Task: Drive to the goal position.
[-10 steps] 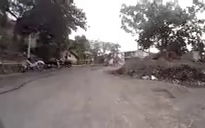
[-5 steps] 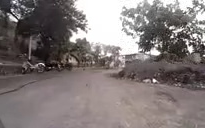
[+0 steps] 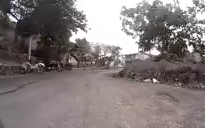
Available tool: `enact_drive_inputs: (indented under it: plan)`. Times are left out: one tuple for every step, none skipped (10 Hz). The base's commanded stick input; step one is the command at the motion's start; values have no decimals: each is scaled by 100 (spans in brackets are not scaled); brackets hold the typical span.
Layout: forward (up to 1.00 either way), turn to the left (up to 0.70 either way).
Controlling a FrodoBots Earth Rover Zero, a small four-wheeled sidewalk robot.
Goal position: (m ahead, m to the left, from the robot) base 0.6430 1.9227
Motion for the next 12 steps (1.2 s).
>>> enact_drive_inputs:
  plan:
    - [0,0]
    - [0,0]
    - [0,0]
    - [0,0]
    - [22,-39]
    - [53,-31]
    - [70,-27]
    - [70,-27]
    - [70,-27]
    - [70,-27]
    - [70,-27]
    - [70,-27]
